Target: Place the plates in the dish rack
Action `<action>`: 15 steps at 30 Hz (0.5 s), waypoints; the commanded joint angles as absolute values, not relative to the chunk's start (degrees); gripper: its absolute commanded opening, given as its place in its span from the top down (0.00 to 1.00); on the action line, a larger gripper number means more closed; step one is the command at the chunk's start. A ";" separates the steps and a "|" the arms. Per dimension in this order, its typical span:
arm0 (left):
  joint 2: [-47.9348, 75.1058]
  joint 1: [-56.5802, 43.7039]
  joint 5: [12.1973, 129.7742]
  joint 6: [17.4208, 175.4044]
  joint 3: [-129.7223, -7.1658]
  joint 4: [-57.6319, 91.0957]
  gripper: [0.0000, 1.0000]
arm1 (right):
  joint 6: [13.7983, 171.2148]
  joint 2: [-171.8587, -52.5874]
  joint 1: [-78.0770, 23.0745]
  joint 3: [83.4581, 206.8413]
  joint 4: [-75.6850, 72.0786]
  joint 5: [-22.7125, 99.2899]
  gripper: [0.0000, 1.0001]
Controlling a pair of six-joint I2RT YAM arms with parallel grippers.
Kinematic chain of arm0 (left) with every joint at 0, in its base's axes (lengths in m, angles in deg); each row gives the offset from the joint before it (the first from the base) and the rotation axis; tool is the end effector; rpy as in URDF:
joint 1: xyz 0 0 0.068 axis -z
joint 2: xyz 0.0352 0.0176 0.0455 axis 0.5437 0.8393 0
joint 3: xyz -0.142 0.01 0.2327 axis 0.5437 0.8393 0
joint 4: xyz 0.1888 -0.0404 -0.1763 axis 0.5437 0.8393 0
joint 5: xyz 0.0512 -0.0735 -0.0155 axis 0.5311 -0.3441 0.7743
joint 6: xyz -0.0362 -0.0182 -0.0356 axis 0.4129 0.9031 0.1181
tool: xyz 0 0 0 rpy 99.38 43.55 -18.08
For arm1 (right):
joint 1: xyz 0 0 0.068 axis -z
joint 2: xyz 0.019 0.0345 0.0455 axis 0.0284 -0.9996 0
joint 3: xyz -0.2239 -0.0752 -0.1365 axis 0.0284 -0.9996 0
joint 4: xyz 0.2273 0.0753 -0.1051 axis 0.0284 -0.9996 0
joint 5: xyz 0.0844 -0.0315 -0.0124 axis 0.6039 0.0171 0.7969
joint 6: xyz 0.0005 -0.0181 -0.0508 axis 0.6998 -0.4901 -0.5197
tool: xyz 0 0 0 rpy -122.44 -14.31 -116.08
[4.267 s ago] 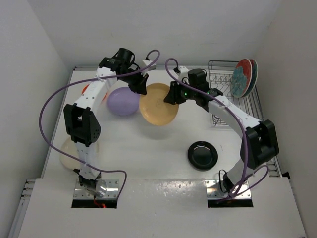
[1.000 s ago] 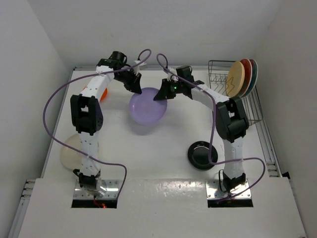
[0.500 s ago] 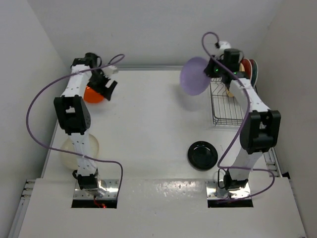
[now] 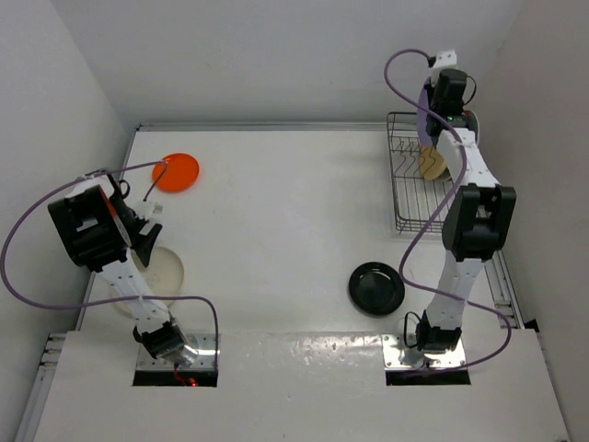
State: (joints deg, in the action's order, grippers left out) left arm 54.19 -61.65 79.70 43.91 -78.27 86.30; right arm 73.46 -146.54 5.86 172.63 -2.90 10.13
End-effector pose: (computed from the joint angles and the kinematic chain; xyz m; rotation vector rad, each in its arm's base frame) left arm 0.3073 0.1687 0.1560 -0.3167 -2.9514 0.1608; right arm 0.4874 -0.0485 0.3325 0.1294 1.8259 -0.5274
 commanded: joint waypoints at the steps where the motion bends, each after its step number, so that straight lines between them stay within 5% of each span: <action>1: 50.59 -65.44 80.92 42.30 -76.35 82.57 0.00 | 67.86 -148.65 5.32 174.37 2.83 4.90 1.00; 15: 51.91 -66.86 75.64 41.06 -70.81 82.99 0.35 | 62.22 -144.00 2.07 164.79 10.48 -2.23 1.00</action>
